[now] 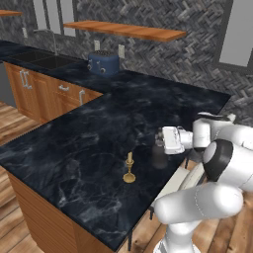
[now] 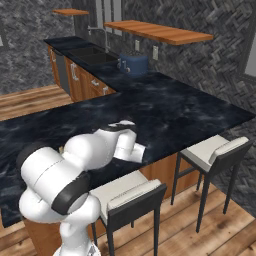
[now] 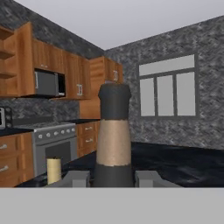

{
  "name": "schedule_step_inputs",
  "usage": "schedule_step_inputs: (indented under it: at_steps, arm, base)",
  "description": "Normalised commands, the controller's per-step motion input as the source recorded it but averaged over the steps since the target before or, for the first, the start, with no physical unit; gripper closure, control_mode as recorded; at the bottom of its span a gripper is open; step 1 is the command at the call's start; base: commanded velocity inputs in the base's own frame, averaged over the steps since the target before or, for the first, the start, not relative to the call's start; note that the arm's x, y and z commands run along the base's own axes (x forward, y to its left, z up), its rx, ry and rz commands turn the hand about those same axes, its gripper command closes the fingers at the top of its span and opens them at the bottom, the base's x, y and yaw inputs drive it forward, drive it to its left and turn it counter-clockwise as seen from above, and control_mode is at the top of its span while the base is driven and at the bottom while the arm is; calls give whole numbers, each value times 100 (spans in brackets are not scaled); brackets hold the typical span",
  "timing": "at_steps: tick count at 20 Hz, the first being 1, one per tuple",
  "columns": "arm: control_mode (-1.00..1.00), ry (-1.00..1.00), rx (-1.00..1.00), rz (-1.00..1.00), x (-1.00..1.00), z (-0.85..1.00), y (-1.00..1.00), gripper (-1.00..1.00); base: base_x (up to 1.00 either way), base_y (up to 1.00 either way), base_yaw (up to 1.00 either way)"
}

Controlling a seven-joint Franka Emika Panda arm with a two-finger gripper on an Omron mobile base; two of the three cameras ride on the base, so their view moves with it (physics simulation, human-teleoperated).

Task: Get the candle and the liquor from the cabinet and move them to the dining counter.

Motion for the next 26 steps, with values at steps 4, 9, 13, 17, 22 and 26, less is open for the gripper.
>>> schedule_step_inputs:
  at_steps: [4, 9, 13, 17, 22, 26]
  arm:
    - [-100, 0, 2, 0, 1, -31, 0, 100]
    - [-100, 0, 5, 2, 0, -34, 0, 100]
    - [-100, 0, 9, 4, 3, -25, 0, 100]
    - [-100, -2, 9, 4, 8, -5, 0, 100]
    - [-100, -3, 7, 2, 19, 0, 0, 100]
    - [-100, -11, 1, 1, 18, -4, 1, 100]
  base:
    - [0, 0, 0]
    - [0, 0, 0]
    - [0, 0, 0]
    - [0, 0, 0]
    - [0, 0, 0]
    - [0, 0, 0]
